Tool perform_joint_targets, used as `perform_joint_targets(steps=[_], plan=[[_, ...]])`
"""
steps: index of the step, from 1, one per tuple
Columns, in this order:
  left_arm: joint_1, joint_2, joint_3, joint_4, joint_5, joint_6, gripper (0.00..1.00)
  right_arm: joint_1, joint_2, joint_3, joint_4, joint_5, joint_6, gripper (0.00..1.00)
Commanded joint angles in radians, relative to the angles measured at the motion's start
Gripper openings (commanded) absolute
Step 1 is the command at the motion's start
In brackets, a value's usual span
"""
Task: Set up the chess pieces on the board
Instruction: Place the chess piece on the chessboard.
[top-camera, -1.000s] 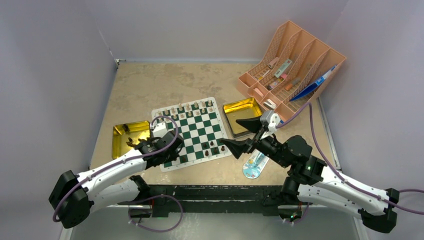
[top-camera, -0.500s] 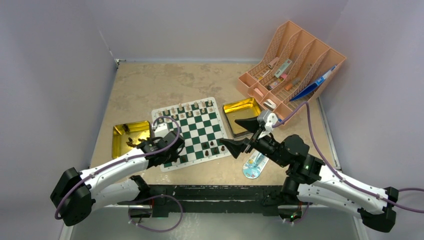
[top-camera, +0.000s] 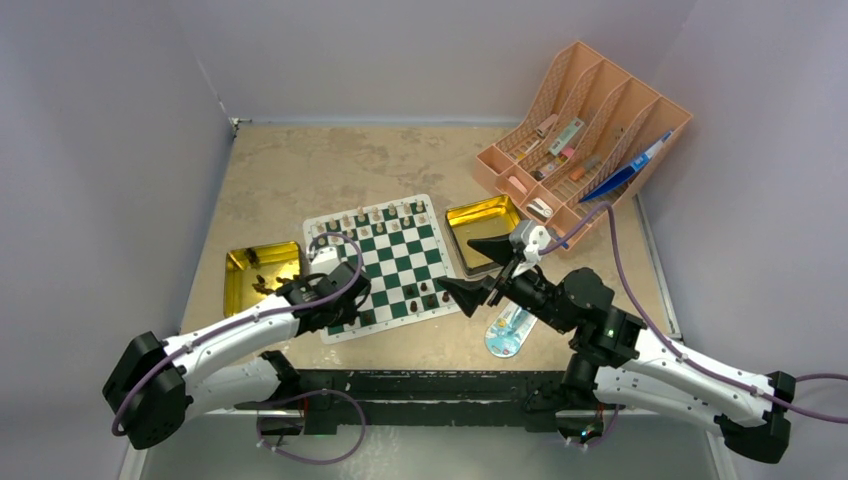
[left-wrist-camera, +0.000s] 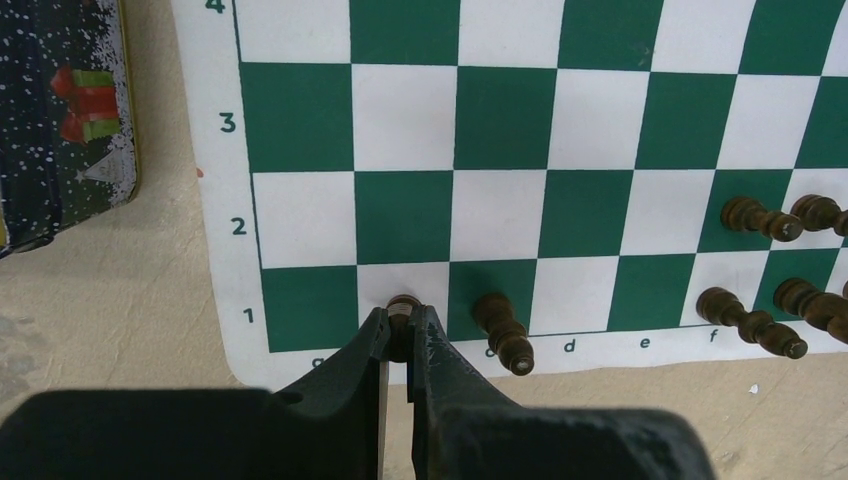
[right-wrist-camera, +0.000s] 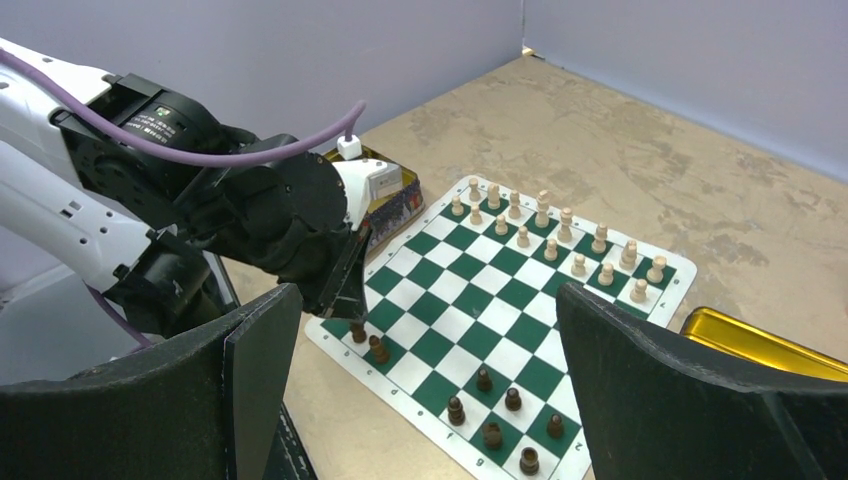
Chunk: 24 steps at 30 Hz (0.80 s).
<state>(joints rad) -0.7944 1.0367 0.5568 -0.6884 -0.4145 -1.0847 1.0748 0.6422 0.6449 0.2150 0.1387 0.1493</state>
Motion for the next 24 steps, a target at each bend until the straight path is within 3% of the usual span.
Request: perform_joint_targets(steps=[1, 12, 18, 24], plan=[[-0.004, 0.012, -0.006, 0.050, 0.006, 0.020, 0.07, 0.000, -0.001, 0.035, 0.039, -0.001, -0.009, 0.99], [-0.003, 0.003, 0.052, -0.030, 0.002, 0.013, 0.23, 0.000, -0.004, 0.040, 0.028, -0.022, 0.005, 0.99], [-0.003, -0.001, 0.106, -0.033, -0.002, 0.082, 0.45, 0.000, -0.008, 0.029, 0.040, -0.031, 0.018, 0.99], [-0.002, 0.013, 0.219, -0.107, -0.101, 0.090, 0.60, 0.000, 0.016, 0.027, 0.050, -0.037, 0.039, 0.99]])
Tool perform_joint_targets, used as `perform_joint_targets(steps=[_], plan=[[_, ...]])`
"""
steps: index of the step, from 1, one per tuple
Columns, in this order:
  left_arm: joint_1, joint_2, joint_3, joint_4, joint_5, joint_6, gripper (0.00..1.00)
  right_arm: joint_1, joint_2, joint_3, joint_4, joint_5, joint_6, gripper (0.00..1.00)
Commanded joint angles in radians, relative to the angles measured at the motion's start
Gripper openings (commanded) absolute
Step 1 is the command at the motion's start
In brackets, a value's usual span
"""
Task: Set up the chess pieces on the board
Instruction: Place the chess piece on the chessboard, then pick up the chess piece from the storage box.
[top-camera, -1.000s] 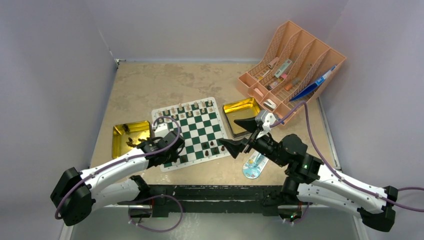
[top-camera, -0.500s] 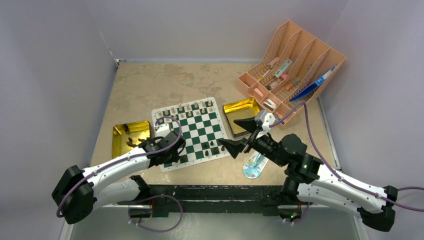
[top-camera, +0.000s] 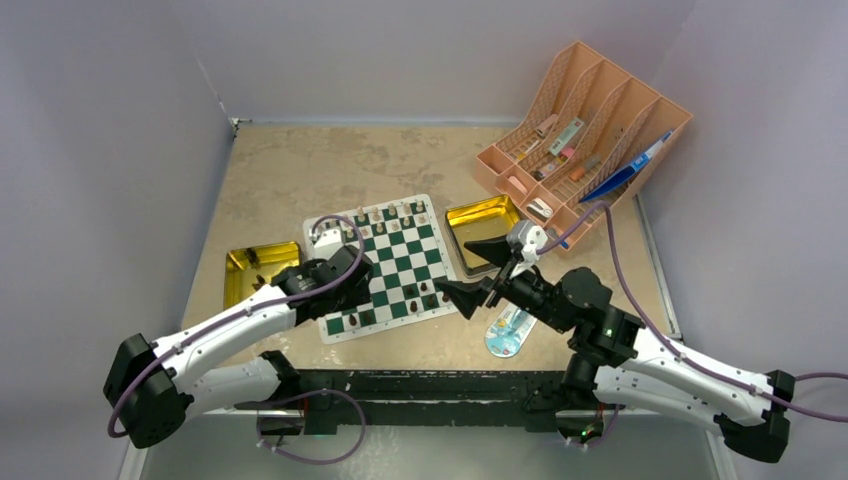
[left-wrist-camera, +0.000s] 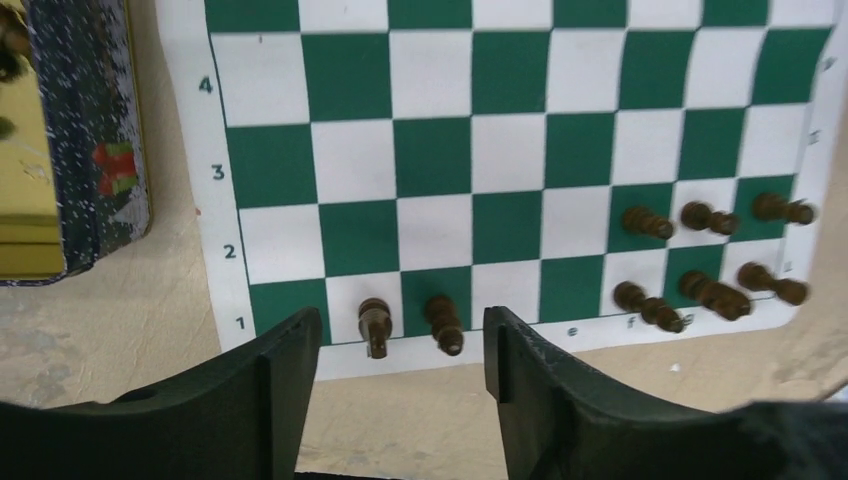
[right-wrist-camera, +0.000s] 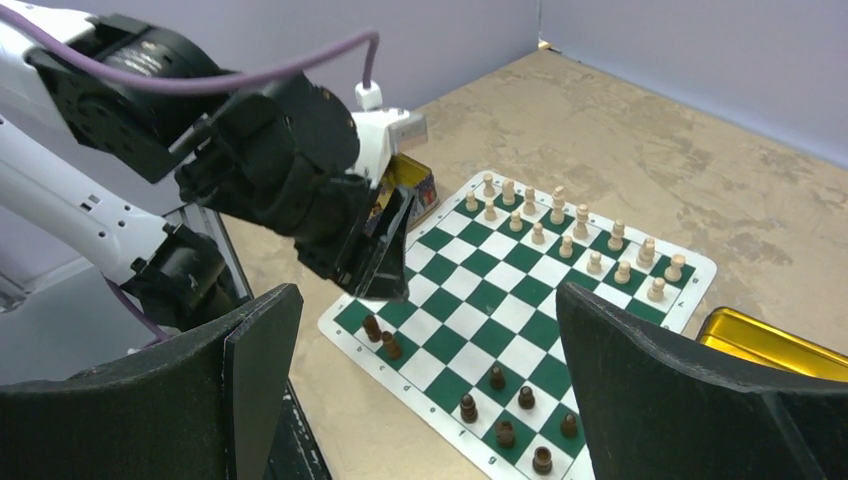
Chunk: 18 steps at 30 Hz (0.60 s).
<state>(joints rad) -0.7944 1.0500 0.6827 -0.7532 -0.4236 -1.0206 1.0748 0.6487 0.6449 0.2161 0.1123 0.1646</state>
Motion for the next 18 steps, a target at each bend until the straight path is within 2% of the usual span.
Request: perform_joint_targets(steps=[1, 5, 7, 12, 18], plan=[[-0.001, 0.002, 0.118, -0.058, -0.122, 0.019, 0.62, 0.000, 0.011, 0.027, 0.055, -0.011, 0.033, 0.99], [0.015, -0.001, 0.190, -0.106, -0.214, 0.028, 0.61, 0.000, 0.026, 0.013, 0.081, -0.003, 0.095, 0.99], [0.072, -0.013, 0.205, -0.092, -0.217, 0.054, 0.61, 0.000, 0.044, 0.002, 0.099, 0.003, 0.131, 0.99], [0.366, -0.063, 0.174, 0.086, -0.022, 0.242, 0.57, 0.000, 0.105, 0.001, 0.099, -0.004, 0.171, 0.99], [0.643, 0.005, 0.185, 0.086, 0.057, 0.210, 0.53, 0.000, 0.120, -0.007, 0.123, -0.067, 0.163, 0.98]])
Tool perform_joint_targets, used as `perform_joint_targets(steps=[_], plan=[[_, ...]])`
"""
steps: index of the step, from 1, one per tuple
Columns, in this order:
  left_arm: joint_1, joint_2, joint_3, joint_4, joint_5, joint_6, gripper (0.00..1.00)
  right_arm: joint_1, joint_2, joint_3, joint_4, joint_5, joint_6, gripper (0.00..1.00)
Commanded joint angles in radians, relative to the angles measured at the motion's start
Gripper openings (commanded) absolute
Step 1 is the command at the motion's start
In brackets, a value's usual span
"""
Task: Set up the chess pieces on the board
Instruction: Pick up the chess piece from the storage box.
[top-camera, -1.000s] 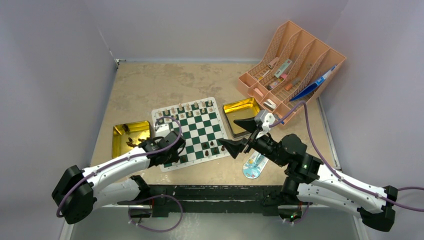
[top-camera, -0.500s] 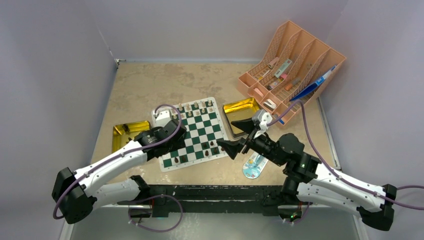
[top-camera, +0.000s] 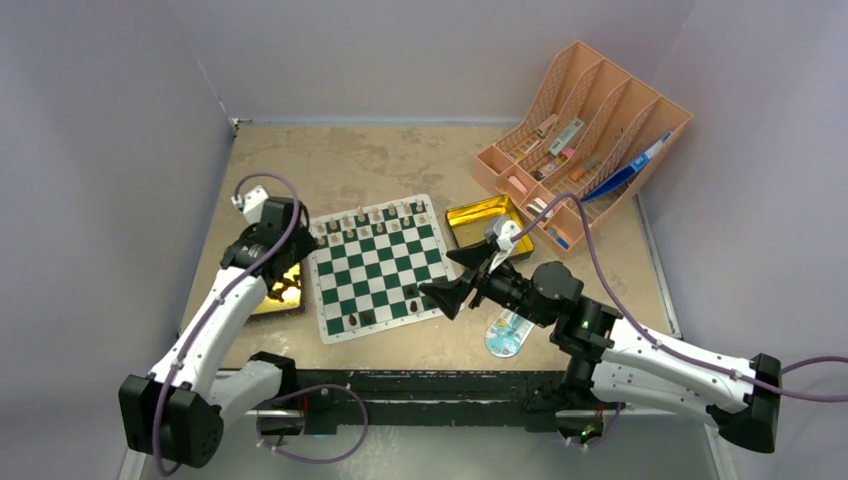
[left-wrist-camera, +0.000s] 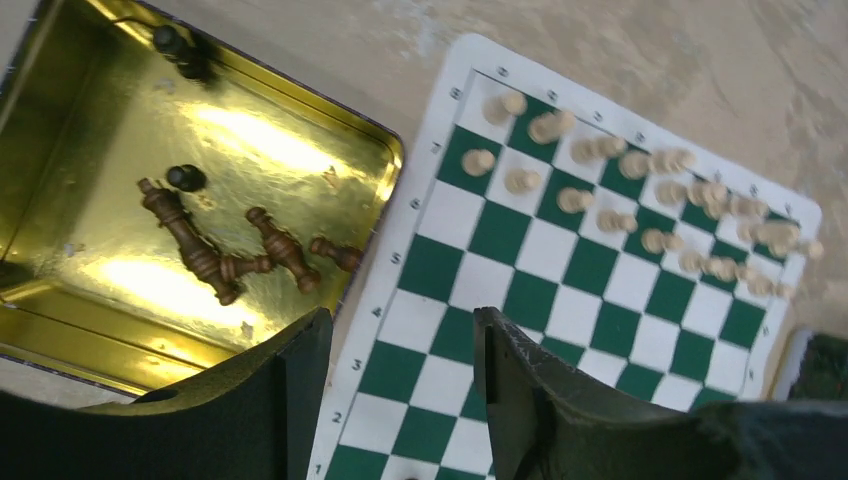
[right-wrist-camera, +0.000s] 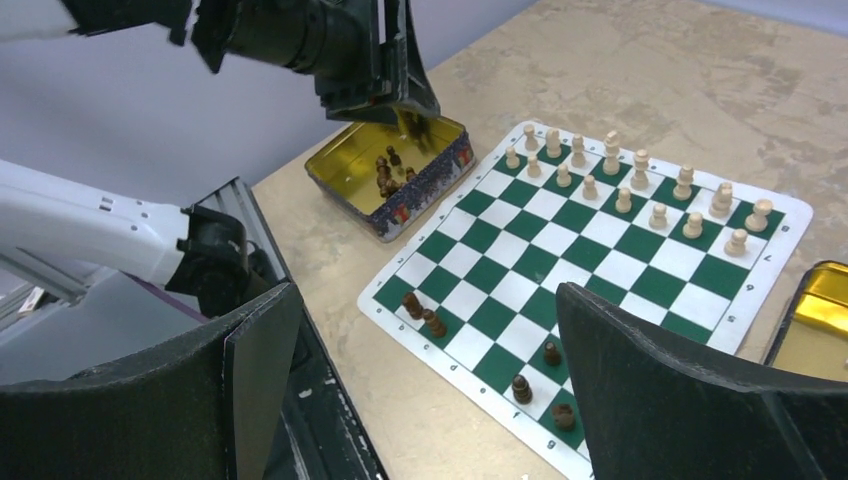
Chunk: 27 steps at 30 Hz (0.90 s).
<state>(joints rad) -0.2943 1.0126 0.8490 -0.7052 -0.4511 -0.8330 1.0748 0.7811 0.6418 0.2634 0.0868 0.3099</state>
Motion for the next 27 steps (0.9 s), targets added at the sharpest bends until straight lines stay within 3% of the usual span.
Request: perform_joint_targets(steps=[1, 9, 13, 27], plan=[[0.183, 0.062, 0.021, 0.037, 0.111, 0.008, 0.52, 0.000, -0.015, -0.007, 0.079, -0.044, 0.015, 0.98], [0.353, 0.308, 0.085, -0.093, 0.096, -0.238, 0.47, -0.001, -0.001, -0.002, 0.096, -0.081, -0.025, 0.98], [0.390, 0.410, 0.095, -0.089, 0.154, -0.264, 0.45, 0.000, 0.010, -0.001, 0.105, -0.085, -0.044, 0.98], [0.421, 0.412, -0.013, 0.001, 0.176, -0.285, 0.40, 0.000, 0.059, 0.008, 0.137, -0.122, -0.075, 0.98]])
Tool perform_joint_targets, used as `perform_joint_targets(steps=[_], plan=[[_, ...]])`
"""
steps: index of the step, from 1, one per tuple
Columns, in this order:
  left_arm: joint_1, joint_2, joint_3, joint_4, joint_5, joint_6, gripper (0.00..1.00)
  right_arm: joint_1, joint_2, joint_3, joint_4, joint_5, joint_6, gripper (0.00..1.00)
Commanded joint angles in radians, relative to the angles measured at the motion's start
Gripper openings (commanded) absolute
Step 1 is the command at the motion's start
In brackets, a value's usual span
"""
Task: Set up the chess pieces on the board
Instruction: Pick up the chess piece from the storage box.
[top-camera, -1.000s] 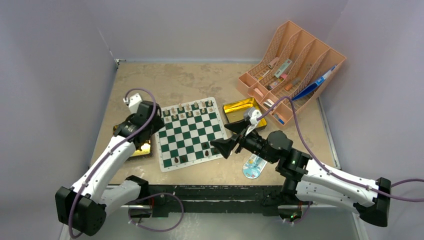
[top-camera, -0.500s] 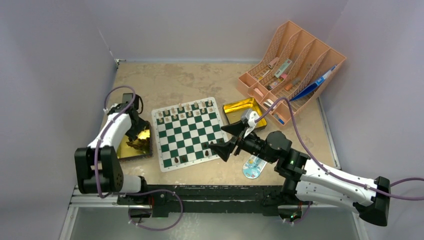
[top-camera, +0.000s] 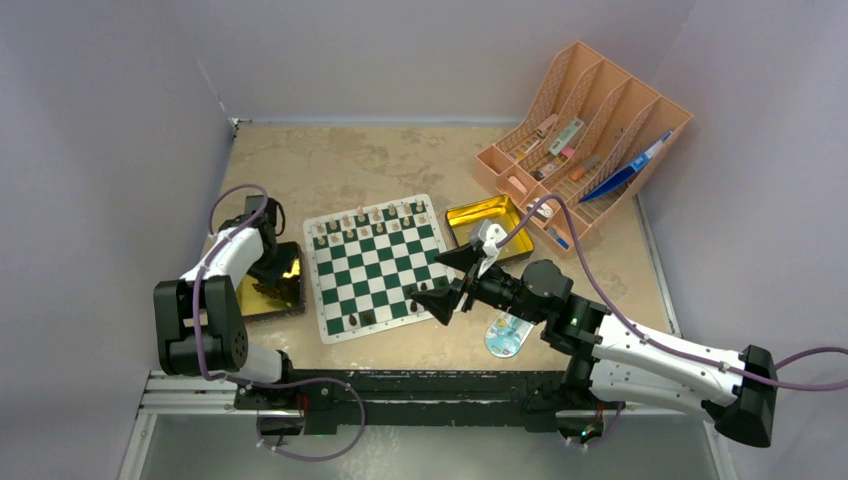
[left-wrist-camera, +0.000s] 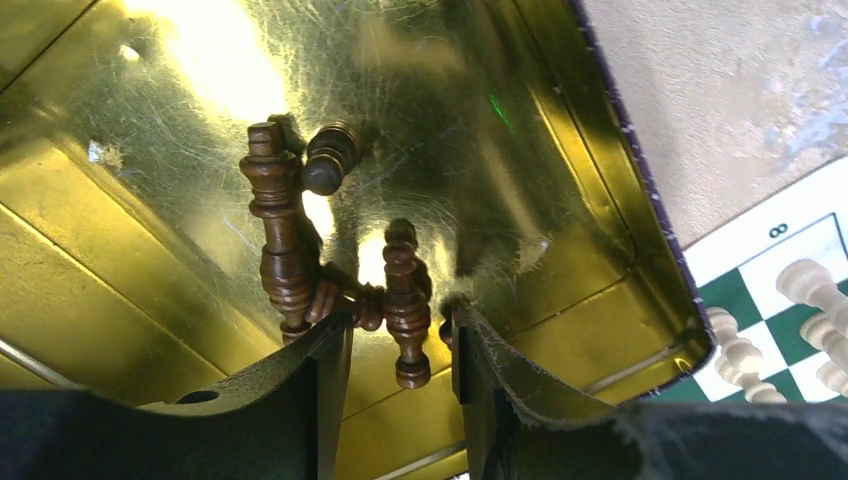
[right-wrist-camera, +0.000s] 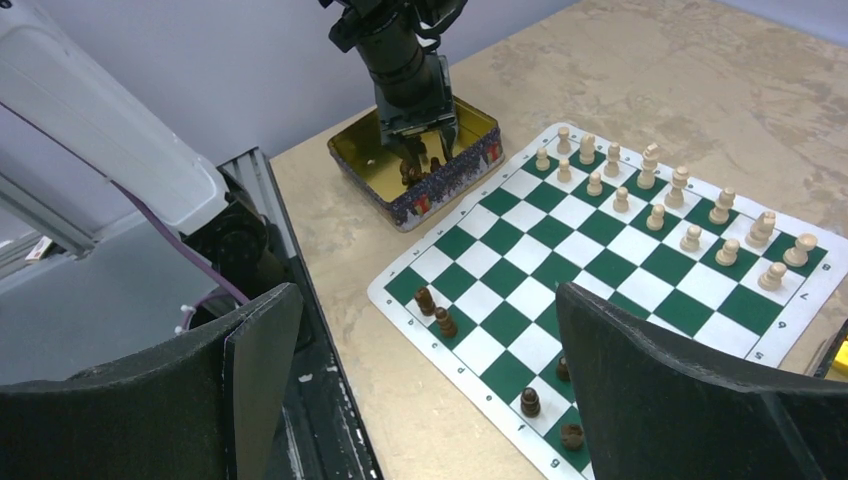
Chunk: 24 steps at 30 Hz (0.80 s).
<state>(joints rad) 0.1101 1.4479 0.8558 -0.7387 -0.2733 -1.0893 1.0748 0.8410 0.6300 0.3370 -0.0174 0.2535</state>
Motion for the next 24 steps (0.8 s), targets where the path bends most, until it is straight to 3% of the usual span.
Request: perform_joint_targets(steps=[1, 8, 19, 24], plan=[[0.017, -0.022, -0.026, 0.040, 0.000, -0.029, 0.39, -0.001, 0.000, 0.021, 0.069, -0.018, -0.020, 0.98], [0.019, -0.023, -0.073, 0.078, 0.021, -0.037, 0.25, -0.001, 0.015, 0.030, 0.090, -0.031, -0.013, 0.98], [0.019, -0.014, -0.081, 0.080, 0.022, -0.044, 0.23, 0.000, 0.016, 0.056, 0.067, 0.002, 0.000, 0.98], [0.019, -0.042, -0.064, 0.039, 0.011, -0.060, 0.07, 0.000, -0.003, 0.048, 0.068, 0.015, 0.014, 0.98]])
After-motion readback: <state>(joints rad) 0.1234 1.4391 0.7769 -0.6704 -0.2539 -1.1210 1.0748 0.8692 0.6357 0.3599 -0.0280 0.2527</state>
